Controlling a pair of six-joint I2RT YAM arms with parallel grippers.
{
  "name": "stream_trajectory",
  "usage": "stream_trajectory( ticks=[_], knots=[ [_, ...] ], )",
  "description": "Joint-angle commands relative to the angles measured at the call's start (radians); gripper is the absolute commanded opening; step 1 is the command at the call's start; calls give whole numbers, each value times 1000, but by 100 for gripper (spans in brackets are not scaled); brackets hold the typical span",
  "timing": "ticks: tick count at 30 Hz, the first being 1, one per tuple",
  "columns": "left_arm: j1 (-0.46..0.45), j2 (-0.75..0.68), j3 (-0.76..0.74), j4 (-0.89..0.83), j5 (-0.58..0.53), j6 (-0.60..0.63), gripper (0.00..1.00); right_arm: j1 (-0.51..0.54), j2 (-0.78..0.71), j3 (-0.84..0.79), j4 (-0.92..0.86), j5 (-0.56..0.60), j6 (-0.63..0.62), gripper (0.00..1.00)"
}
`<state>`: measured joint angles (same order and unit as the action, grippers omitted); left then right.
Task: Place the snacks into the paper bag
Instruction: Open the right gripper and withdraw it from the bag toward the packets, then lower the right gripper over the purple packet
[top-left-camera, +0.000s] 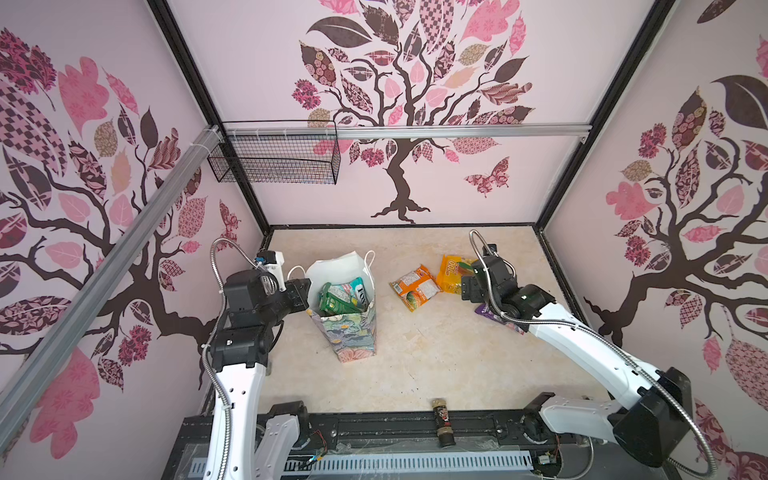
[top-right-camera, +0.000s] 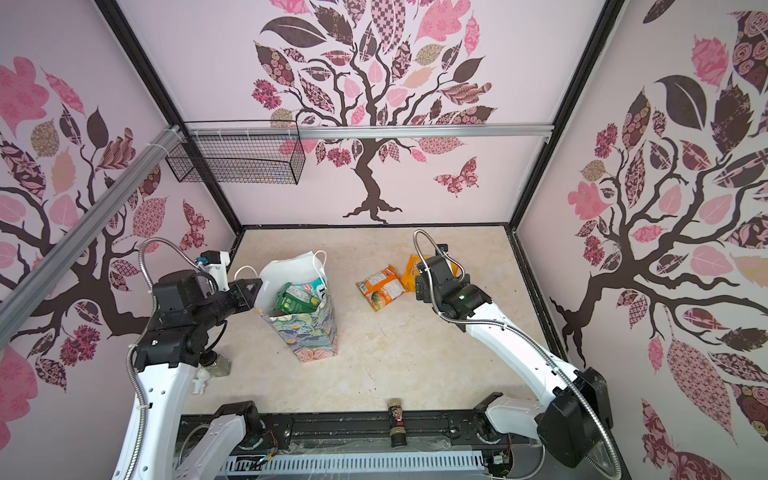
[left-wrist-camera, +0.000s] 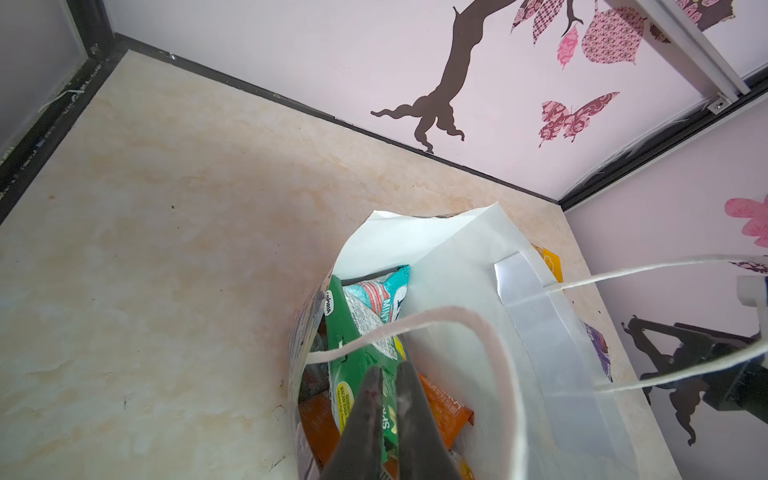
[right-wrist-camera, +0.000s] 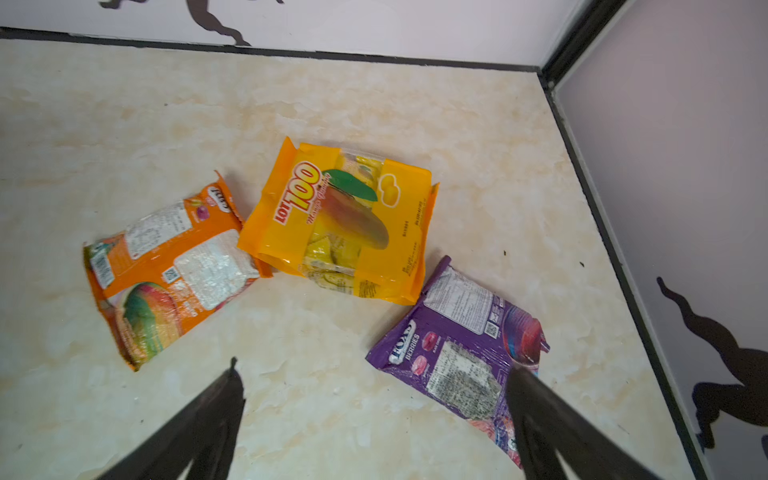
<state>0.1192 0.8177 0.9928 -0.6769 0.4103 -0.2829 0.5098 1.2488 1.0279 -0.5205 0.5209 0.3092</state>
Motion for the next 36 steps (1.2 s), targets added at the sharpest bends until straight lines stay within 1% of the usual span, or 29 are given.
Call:
stream_trajectory(
  ticks=[1, 3, 5, 7, 10, 11, 13, 14, 16, 18, 24, 27, 31, 36],
  knots=[
    [3, -7, 17, 12, 21, 17, 13, -64, 57, -7, 0, 7, 28, 99],
    [2, -7, 17, 12, 22, 16, 13, -103, 94, -21, 14, 2, 37, 99],
    [2, -5, 16, 15, 29, 15, 13, -139, 138, -32, 35, -34, 42, 100],
    [2, -3, 17, 14, 35, 15, 13, -162, 166, -43, 61, -86, 40, 100],
    [2, -8, 16, 14, 35, 16, 13, -179, 182, -68, 100, -106, 48, 99],
    [3, -9, 15, 16, 39, 11, 13, -201, 179, -84, 125, -148, 62, 100],
    [2, -10, 10, 29, 71, 8, 13, -280, 156, -135, 203, -321, 91, 99],
    [3, -10, 7, 37, 80, 3, 14, -313, 145, -166, 242, -363, 109, 99],
    [3, -8, 4, 45, 79, -2, 13, -344, 135, -192, 264, -358, 121, 99],
    [3, -7, 9, 39, 81, -1, 13, -348, 128, -212, 277, -335, 127, 99],
    [3, -8, 12, 23, 55, 11, 13, -366, 112, -275, 349, -328, 165, 99],
    [3, -12, 18, 11, 41, 20, 14, -380, 118, -285, 363, -333, 170, 99],
    [2, -14, 10, 23, 54, 11, 13, -407, 118, -282, 365, -313, 158, 99],
    [2, -5, 19, 20, 61, 16, 13, -435, 118, -289, 410, -324, 174, 99]
  ],
)
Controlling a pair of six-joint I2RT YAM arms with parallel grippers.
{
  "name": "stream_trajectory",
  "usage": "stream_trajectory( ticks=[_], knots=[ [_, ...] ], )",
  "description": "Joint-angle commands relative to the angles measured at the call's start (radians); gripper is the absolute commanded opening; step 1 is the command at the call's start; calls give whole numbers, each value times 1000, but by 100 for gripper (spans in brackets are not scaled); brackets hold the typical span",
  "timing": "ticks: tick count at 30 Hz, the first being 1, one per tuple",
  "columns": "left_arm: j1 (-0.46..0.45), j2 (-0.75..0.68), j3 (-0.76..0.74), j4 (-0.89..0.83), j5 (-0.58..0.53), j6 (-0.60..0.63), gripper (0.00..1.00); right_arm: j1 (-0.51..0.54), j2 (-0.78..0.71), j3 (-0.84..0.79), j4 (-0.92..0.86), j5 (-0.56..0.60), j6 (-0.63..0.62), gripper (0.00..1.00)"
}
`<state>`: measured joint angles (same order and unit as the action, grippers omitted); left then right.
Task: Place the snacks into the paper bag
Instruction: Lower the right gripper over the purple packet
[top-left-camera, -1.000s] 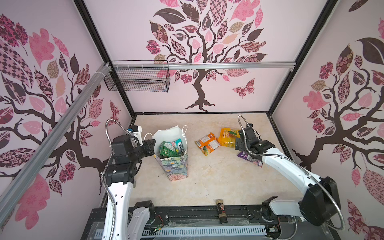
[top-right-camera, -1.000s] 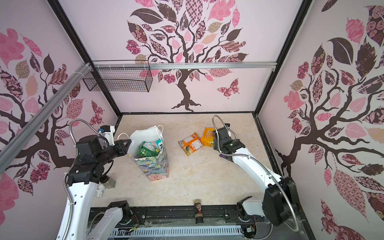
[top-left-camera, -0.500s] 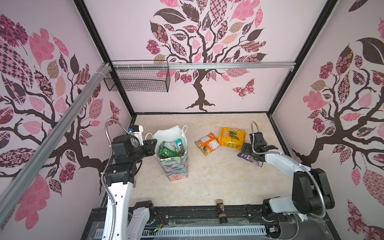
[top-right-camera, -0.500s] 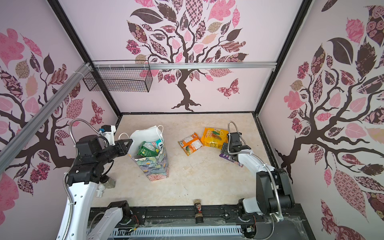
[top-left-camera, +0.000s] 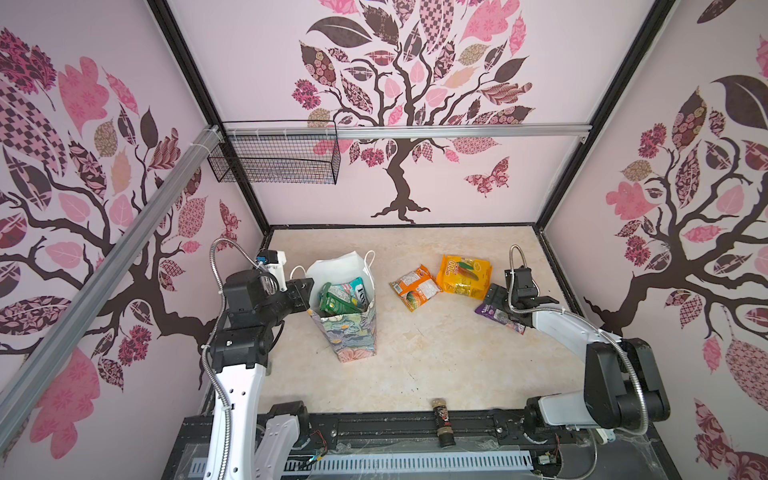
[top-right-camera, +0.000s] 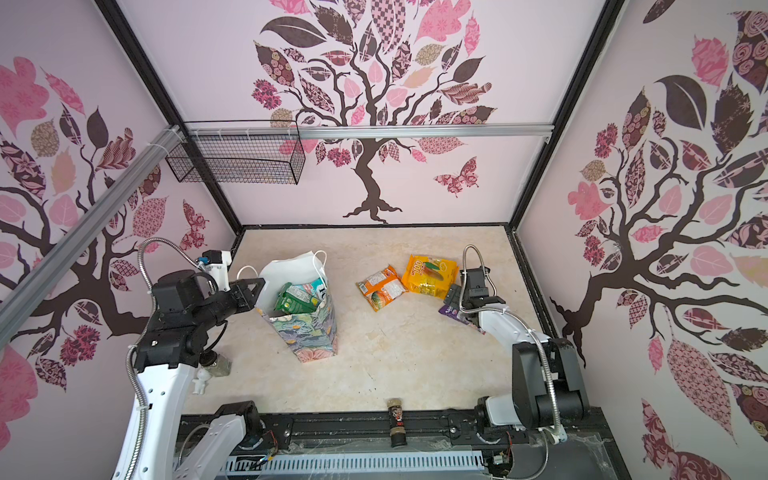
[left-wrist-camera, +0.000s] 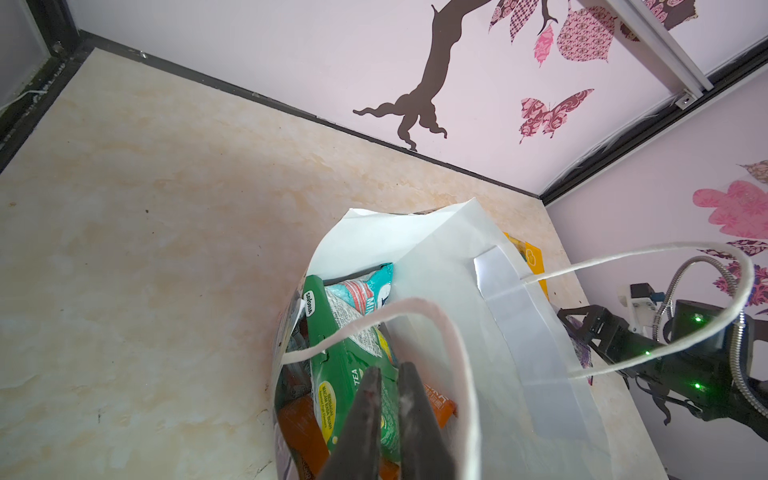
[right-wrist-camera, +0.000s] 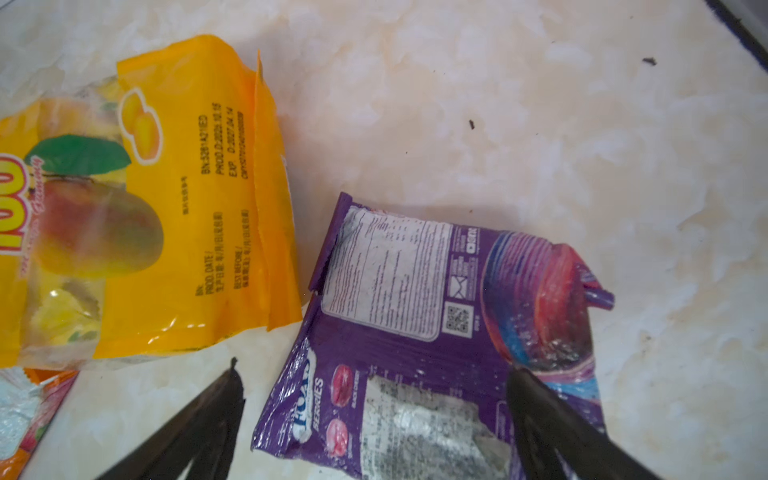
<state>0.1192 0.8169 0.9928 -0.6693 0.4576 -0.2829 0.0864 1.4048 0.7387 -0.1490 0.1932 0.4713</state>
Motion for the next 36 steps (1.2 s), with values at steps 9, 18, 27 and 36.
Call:
stream_trajectory(
  ticks=[9, 18, 27, 36],
  knots=[
    [2, -15, 12, 12, 2, 21, 13, -111, -3, -31, 134, -110, 75, 100],
    [2, -20, 4, 25, 12, 8, 13, -158, -5, -68, 188, -204, 113, 99],
    [3, -19, 4, 30, 14, 7, 14, -164, -82, -197, 248, -316, 214, 99],
    [3, -22, 4, 39, 26, 0, 14, -160, -157, -269, 203, -445, 256, 99]
  ],
)
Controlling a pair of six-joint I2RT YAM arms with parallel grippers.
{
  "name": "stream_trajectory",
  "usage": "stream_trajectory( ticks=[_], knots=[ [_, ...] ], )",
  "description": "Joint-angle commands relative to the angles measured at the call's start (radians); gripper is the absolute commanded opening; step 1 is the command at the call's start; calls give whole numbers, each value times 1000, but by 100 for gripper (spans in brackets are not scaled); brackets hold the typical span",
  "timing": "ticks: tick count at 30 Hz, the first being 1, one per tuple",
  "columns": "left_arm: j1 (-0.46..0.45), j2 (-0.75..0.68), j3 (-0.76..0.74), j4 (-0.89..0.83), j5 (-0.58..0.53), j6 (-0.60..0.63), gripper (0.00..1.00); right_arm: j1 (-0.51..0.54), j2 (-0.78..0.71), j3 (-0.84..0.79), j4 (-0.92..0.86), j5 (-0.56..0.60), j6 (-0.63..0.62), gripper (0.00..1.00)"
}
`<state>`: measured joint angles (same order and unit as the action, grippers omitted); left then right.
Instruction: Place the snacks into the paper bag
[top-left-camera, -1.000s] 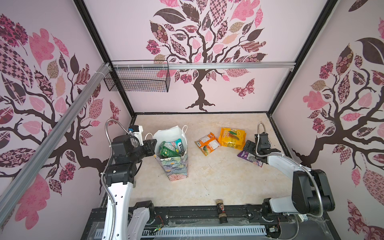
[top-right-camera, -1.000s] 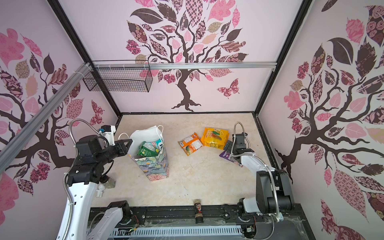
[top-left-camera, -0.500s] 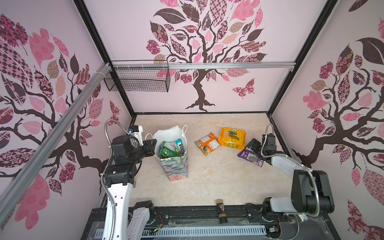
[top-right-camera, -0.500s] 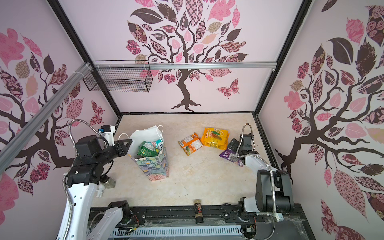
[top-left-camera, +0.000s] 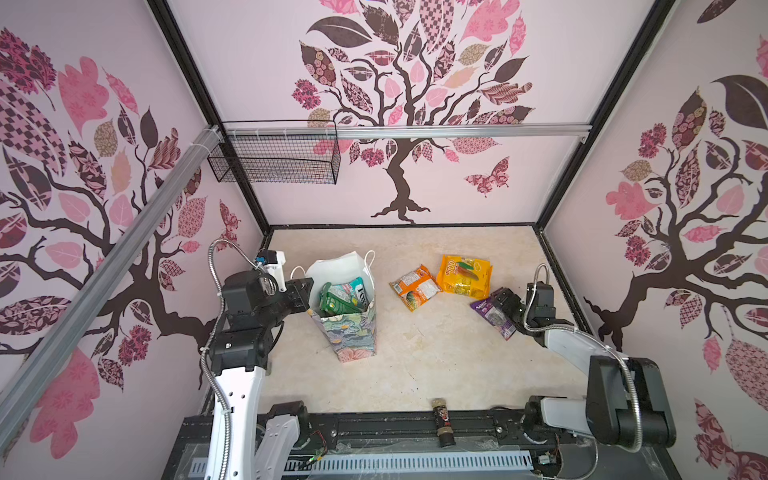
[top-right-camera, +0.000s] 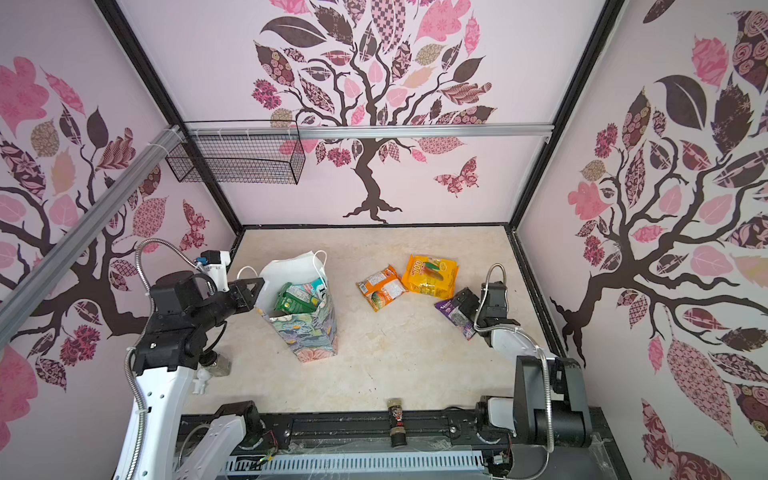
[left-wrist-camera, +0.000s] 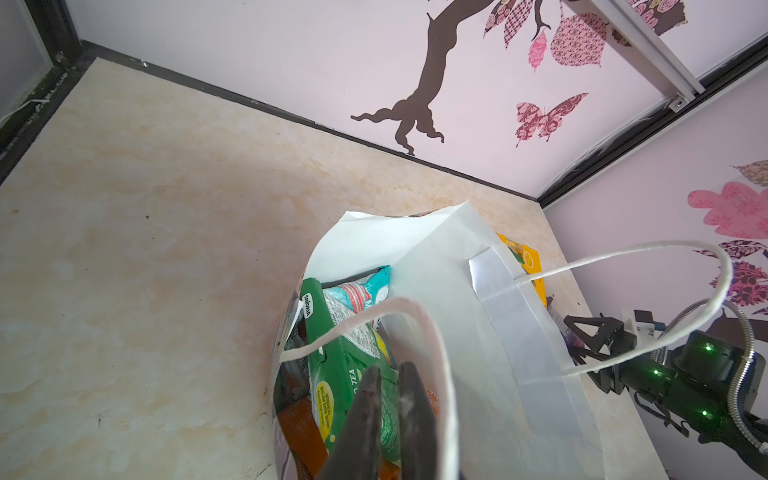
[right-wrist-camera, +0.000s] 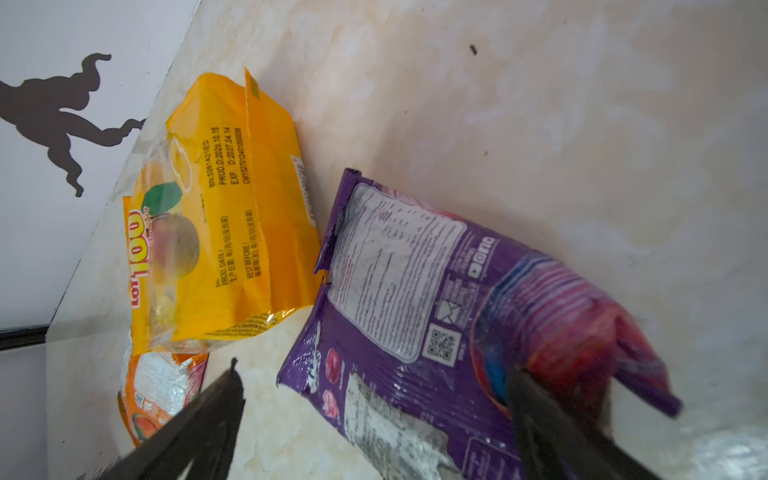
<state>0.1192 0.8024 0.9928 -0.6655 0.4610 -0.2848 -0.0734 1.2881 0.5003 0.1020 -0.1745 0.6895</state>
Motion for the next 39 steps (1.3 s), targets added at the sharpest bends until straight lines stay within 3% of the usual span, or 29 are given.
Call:
stream_trajectory(
  ticks=[1, 6, 13, 21, 25, 28, 35, 39],
  knots=[
    [2, -8, 4, 32, 24, 5, 14, 0, -58, -45, -50, -88, 45, 100],
    [3, -14, 2, 23, 10, 9, 14, 40, -195, -102, -109, -79, 68, 99],
    [5, -2, 0, 37, 29, -1, 14, 352, -264, 17, -298, 247, 35, 100],
    [5, -8, 4, 25, 21, 8, 14, 359, -156, 103, -287, 596, -119, 100],
    [4, -6, 4, 27, 17, 5, 13, 310, -40, 152, -259, 538, -167, 99],
    [3, -5, 6, 23, 19, 10, 14, 181, 33, 194, -262, 332, -197, 99],
    [4, 3, 6, 22, 12, 7, 14, 154, 51, 171, -195, 319, -203, 99],
    [3, 0, 13, 5, -3, 19, 14, 142, 105, 158, -168, 233, -193, 100]
  ],
)
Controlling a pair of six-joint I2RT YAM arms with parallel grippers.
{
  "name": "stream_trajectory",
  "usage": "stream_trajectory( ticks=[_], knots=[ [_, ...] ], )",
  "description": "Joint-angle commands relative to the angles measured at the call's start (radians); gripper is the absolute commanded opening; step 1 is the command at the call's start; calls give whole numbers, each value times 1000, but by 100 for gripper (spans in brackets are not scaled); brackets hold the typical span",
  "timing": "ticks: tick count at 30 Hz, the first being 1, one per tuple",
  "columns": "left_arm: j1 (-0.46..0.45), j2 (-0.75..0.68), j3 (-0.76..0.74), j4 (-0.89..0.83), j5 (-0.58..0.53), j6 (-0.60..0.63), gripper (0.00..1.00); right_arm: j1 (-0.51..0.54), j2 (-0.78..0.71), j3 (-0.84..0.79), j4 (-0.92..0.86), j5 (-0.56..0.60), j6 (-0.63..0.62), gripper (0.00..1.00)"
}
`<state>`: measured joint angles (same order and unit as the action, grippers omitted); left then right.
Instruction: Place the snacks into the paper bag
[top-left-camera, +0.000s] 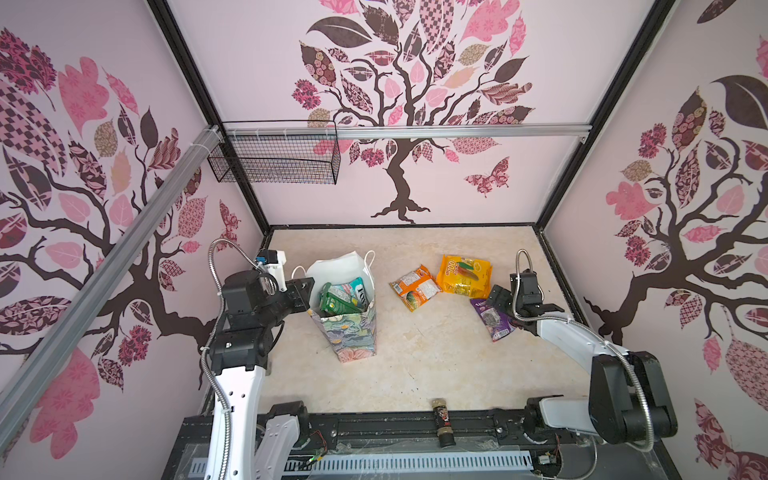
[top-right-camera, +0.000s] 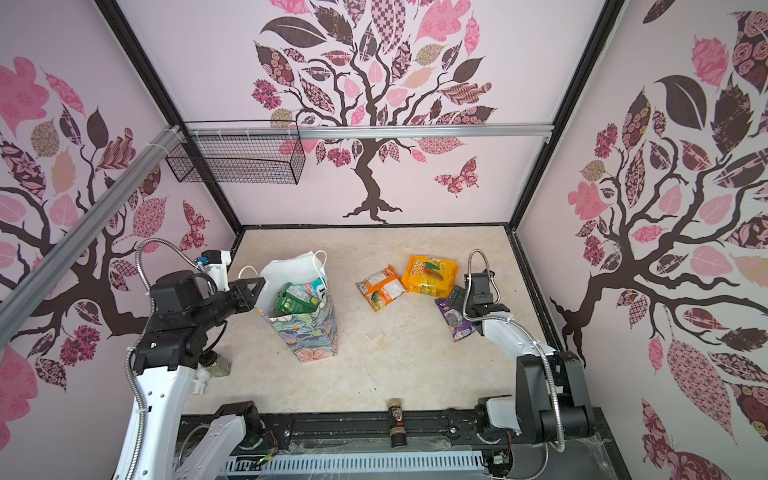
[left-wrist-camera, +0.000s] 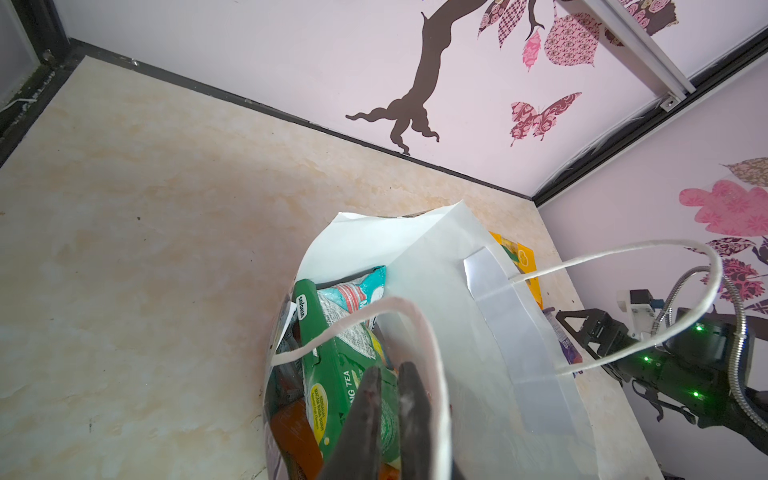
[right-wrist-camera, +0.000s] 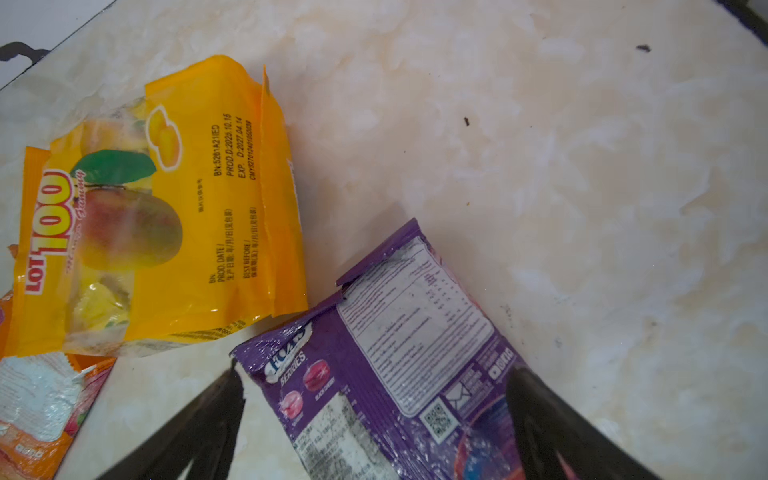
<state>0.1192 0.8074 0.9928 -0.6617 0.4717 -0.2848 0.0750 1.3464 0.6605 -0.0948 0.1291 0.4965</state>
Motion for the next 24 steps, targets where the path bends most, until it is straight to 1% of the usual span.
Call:
stream_trajectory(
  ticks=[1, 4, 8, 11, 13, 17, 18, 21, 22, 24],
  knots=[
    [5, -5, 16, 1, -16, 19, 14, -6, 59, -4, 30, -99, 5, 100],
    [5, 5, 14, 8, -9, 14, 13, -7, 64, -30, 54, -198, 16, 99],
    [5, 3, 17, 2, -17, 13, 14, -7, 37, -65, 56, -288, 38, 99],
    [5, 3, 15, 0, -23, 13, 13, -7, 3, -76, 19, -354, 51, 99],
    [5, 3, 13, 4, -21, 12, 13, -5, -41, -106, 20, -395, 81, 99],
    [5, 7, 10, 8, -17, 7, 13, 10, -162, -194, 49, -439, 149, 100],
    [5, 7, 10, 10, -15, 5, 13, 28, -196, -225, 70, -443, 173, 99],
    [5, 7, 8, 13, -12, 4, 13, 132, -259, -272, 85, -395, 225, 99],
    [4, 8, 9, 14, -12, 4, 13, 163, -263, -275, 85, -383, 240, 99],
    [4, 6, 8, 14, -12, 4, 13, 190, -253, -289, 111, -394, 271, 100]
  ],
)
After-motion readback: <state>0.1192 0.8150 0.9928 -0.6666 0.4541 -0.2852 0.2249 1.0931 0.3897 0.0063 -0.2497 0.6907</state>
